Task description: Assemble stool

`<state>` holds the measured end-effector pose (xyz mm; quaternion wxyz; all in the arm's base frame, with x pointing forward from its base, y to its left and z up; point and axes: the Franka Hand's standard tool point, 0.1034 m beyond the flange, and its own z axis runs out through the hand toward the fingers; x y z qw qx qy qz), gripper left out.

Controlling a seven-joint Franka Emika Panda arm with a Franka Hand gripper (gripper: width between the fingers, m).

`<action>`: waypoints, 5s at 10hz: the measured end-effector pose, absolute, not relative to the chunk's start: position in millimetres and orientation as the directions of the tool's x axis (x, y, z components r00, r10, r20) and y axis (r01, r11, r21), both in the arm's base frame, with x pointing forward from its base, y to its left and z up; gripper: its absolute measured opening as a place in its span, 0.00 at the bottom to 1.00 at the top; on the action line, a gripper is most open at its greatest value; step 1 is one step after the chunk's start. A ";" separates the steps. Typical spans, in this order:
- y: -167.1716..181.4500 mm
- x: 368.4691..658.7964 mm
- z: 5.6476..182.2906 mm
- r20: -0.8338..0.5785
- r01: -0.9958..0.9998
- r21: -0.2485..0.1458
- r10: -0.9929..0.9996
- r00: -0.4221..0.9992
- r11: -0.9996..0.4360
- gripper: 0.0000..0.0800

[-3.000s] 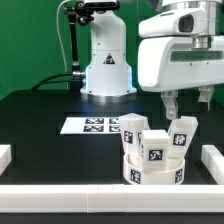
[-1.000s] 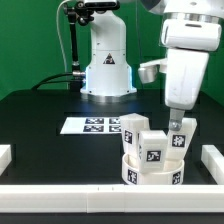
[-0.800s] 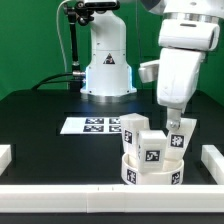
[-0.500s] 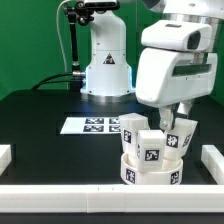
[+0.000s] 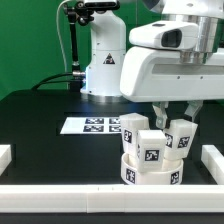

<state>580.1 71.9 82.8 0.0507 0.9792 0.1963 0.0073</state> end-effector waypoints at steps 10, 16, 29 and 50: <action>85.9 578.8 80.6 0.054 -0.622 -0.022 -0.622 0.781 -0.783 0.43; 104.3 576.2 79.4 -0.004 -0.923 -0.063 -0.925 0.380 -0.379 0.43; 118.6 575.3 78.4 -0.131 -0.928 0.000 -0.920 -0.370 0.373 0.73; 125.2 575.0 94.0 -0.051 0.074 -0.007 0.074 0.996 -0.997 0.81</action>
Offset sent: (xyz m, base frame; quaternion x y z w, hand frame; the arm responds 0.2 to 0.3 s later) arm -0.0086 -0.0018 -0.0066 0.0239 0.0001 0.2929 0.9558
